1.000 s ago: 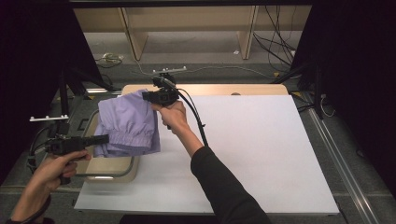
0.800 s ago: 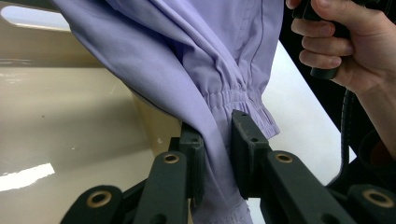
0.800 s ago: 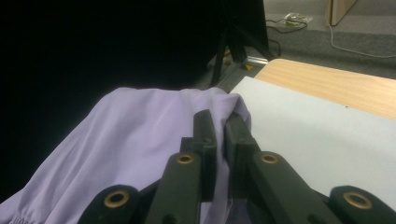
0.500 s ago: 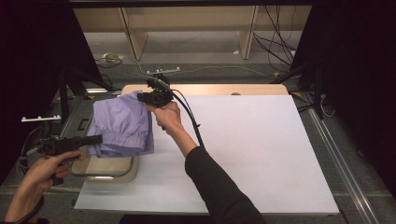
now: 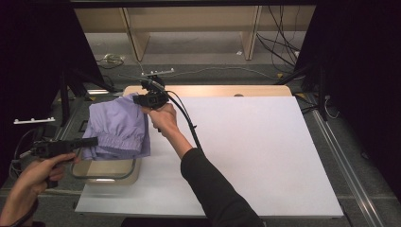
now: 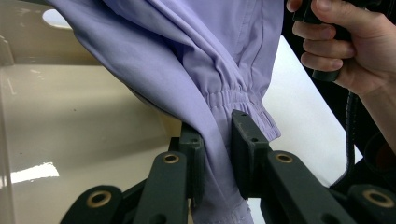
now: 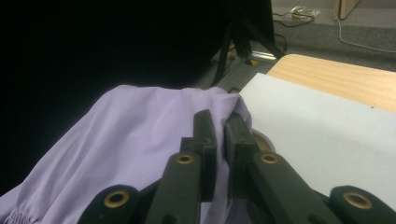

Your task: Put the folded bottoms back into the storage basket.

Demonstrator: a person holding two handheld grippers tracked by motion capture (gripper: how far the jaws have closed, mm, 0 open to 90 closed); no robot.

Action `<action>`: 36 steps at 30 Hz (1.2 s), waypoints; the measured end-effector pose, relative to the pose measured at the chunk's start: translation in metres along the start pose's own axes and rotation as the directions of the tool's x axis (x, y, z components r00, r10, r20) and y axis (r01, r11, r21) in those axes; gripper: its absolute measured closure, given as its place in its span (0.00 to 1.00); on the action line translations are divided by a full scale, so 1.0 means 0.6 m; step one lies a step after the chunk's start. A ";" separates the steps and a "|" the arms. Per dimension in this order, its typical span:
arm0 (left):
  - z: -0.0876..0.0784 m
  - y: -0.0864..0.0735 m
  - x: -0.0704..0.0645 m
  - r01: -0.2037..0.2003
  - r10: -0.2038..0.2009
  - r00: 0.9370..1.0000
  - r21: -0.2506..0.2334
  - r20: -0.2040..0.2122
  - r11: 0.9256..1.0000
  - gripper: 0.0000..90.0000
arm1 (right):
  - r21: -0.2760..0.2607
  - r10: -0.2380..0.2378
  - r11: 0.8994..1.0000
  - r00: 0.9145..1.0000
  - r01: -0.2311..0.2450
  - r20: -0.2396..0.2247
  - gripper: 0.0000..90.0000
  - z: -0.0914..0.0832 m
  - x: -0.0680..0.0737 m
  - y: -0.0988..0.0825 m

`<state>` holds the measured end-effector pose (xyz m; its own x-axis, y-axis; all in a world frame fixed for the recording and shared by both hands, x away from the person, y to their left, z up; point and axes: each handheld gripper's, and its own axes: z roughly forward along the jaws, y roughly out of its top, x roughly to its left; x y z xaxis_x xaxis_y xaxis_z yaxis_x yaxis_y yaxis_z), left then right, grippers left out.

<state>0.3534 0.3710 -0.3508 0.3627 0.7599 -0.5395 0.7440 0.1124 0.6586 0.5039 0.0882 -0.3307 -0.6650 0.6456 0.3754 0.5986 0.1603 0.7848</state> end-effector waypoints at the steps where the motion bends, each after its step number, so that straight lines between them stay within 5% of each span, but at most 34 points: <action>1: -0.001 0.000 0.001 0.002 -0.002 1.000 0.000 -0.001 1.000 0.84 | 0.002 0.001 1.000 1.000 -0.001 0.000 0.95 0.001 0.001 0.000; 36: -0.019 -0.006 0.036 0.025 -0.024 0.999 0.010 -0.044 1.000 0.84 | 0.036 -0.024 0.999 1.000 0.024 -0.005 0.95 0.048 0.036 -0.010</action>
<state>0.3521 0.3945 -0.3590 0.3198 0.7843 -0.5317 0.7582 0.1247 0.6400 0.4988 0.1225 -0.3415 -0.6815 0.6380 0.3586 0.5978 0.2026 0.7756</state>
